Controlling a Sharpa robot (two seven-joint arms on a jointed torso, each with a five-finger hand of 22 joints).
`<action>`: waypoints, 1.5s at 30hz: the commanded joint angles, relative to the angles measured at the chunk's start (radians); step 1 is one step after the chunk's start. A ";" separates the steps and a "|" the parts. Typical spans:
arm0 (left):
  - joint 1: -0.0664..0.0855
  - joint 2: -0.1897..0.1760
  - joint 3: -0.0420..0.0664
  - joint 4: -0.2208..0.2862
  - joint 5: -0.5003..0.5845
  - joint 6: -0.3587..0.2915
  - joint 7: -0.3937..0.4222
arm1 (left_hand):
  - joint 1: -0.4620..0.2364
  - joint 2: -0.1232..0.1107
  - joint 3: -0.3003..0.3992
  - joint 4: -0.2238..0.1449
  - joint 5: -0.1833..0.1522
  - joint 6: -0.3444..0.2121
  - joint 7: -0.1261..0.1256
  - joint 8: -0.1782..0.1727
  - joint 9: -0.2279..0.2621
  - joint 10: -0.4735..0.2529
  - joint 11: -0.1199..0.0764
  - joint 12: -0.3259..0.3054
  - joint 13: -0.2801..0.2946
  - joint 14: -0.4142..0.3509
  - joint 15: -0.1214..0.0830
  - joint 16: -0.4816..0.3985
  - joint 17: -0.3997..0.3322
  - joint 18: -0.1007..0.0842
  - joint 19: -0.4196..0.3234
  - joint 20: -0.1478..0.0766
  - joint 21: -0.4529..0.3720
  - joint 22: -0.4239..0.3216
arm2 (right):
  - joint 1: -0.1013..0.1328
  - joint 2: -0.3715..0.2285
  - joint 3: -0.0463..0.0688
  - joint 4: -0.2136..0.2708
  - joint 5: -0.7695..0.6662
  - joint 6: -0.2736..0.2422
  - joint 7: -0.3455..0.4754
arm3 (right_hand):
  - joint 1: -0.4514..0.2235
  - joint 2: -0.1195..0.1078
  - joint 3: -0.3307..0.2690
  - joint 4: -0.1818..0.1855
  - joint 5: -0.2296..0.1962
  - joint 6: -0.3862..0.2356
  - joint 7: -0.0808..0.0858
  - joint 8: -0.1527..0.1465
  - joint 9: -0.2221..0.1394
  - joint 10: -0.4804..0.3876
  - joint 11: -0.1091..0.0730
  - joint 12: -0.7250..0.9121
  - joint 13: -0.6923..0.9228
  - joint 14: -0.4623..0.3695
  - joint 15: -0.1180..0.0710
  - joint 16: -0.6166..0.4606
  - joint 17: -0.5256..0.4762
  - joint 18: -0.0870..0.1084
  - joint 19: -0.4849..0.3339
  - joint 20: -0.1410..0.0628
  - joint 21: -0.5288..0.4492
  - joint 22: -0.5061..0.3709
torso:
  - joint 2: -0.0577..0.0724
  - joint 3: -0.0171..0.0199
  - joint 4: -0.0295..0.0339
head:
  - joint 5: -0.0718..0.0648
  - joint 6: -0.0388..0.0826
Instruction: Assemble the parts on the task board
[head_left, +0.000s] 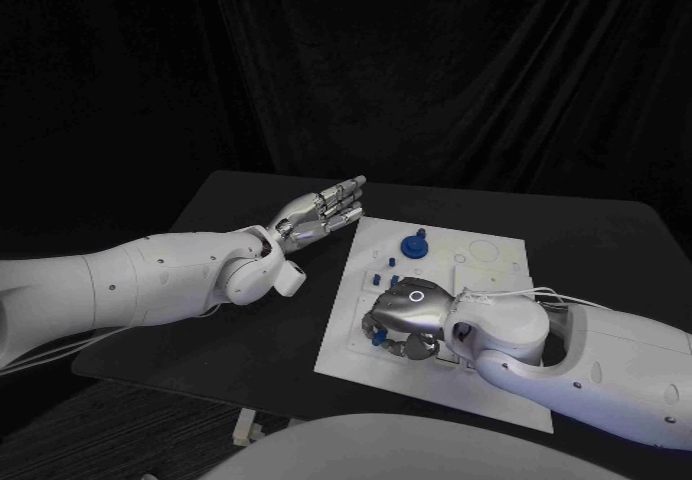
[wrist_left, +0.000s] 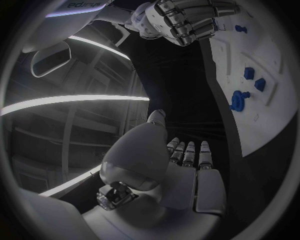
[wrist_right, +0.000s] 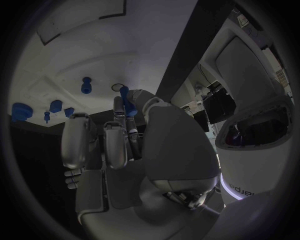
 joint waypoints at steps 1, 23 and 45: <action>-0.002 0.001 0.001 0.000 0.007 0.014 0.029 | 0.009 -0.002 0.000 -0.006 0.004 0.001 0.005 0.005 0.001 -0.002 0.008 -0.002 -0.001 -0.002 0.008 -0.004 -0.002 0.000 0.001 0.009 -0.003 -0.001 | -0.001 -0.006 0.001 0.017 -0.055 0.001 -0.026 | -0.003 0.003 -0.001 -0.005 0.005 0.001 -0.005 -0.001 0.001 -0.004 -0.002 0.004 0.002 0.022 -0.007 -0.007 -0.002 0.012 -0.007 0.001 -0.006 0.174 | 0.000 -0.0001 -0.0002 | 0.000 0.000; -0.005 0.005 0.001 -0.003 0.007 0.025 0.016 | 0.011 0.000 0.002 -0.007 0.004 0.001 0.007 0.005 0.001 -0.002 0.010 -0.002 -0.001 -0.002 0.011 -0.004 -0.002 -0.001 0.001 0.011 -0.003 -0.001 | 0.003 0.004 0.001 0.027 -0.118 0.059 -0.095 | -0.026 0.004 0.002 -0.004 -0.010 0.026 -0.025 -0.005 0.002 -0.018 -0.004 0.010 0.017 0.012 -0.010 -0.019 -0.023 0.016 -0.018 -0.003 -0.027 0.168 | 0.000 0.0002 0.0014 | -0.002 0.000; -0.006 0.008 0.001 -0.005 0.007 0.035 0.001 | 0.013 0.000 0.003 -0.008 0.005 0.001 0.008 0.005 0.001 -0.002 0.011 -0.002 -0.001 -0.002 0.012 -0.004 -0.002 -0.002 0.001 0.011 -0.003 -0.001 | 0.002 0.014 0.001 0.006 -0.124 0.032 -0.095 | -0.029 0.004 0.005 -0.007 -0.012 0.033 -0.029 -0.007 0.003 -0.023 -0.004 0.009 0.021 0.010 -0.011 -0.022 -0.026 0.017 -0.020 -0.003 -0.030 0.168 | 0.001 0.0003 0.0001 | 0.000 0.000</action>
